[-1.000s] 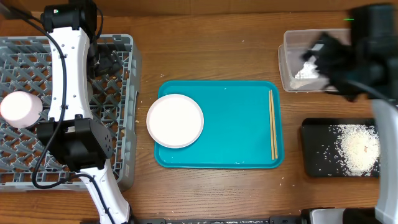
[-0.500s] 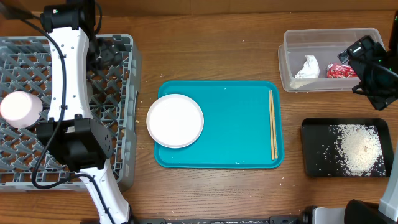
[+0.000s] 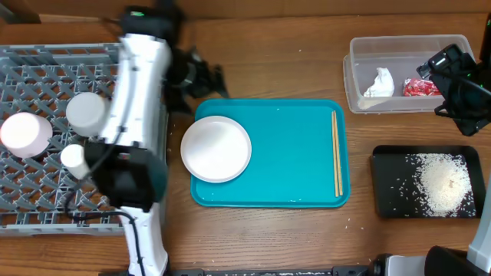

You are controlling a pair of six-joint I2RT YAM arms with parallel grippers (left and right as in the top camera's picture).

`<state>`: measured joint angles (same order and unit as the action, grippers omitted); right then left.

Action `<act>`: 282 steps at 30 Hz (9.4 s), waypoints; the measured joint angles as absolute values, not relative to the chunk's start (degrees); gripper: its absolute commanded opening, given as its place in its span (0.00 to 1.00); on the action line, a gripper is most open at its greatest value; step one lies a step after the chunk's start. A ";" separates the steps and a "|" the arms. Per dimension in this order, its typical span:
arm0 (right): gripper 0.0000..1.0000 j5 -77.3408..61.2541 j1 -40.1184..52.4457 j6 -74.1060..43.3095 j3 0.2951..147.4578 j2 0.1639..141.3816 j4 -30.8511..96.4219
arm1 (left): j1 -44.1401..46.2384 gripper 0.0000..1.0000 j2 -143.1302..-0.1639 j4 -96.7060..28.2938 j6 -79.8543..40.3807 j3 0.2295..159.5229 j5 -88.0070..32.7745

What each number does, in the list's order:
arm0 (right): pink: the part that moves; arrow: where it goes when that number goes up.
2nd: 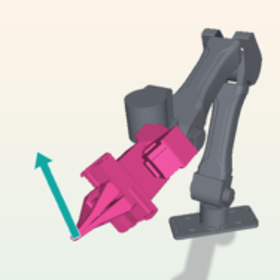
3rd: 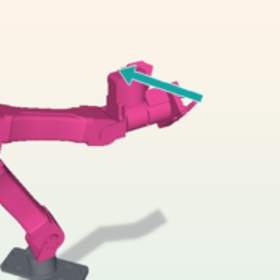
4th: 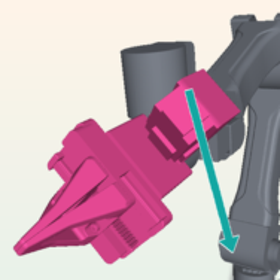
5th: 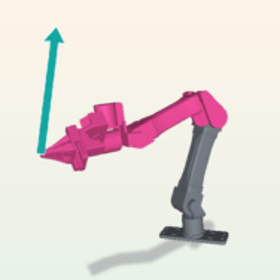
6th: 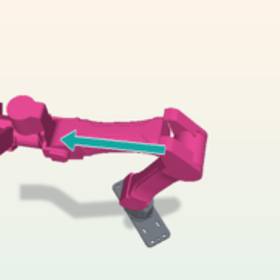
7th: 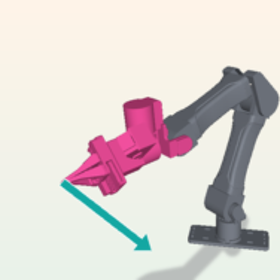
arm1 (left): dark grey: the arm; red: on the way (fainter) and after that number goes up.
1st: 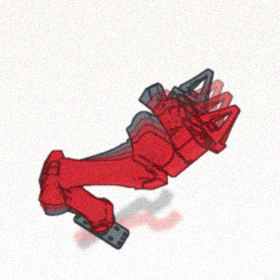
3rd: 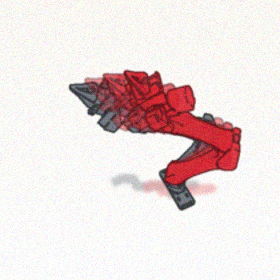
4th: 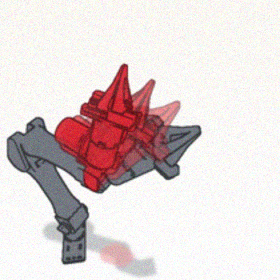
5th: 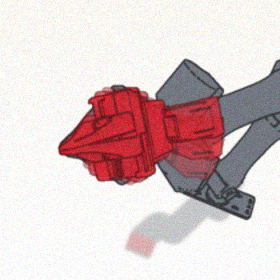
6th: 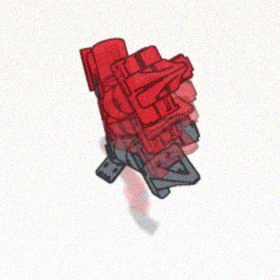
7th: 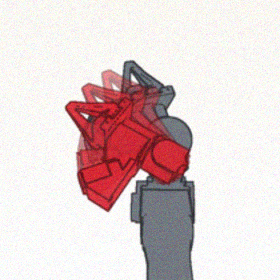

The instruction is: Sort waste into correct bins and load items into the dishwasher

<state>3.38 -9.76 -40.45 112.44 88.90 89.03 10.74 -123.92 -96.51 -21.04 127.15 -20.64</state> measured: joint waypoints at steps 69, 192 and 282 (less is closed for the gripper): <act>1.00 3.38 -9.76 -40.47 112.44 88.90 89.12 | 13.30 0.04 -124.77 -94.96 3.86 151.74 -7.97; 0.84 -2.46 13.91 -29.85 65.28 89.12 62.17 | -24.73 1.00 -73.43 -86.56 -8.88 73.52 -32.01; 1.00 -16.05 4.14 -32.99 78.85 74.98 57.76 | 23.94 0.47 -80.40 -57.34 -8.78 73.52 -11.38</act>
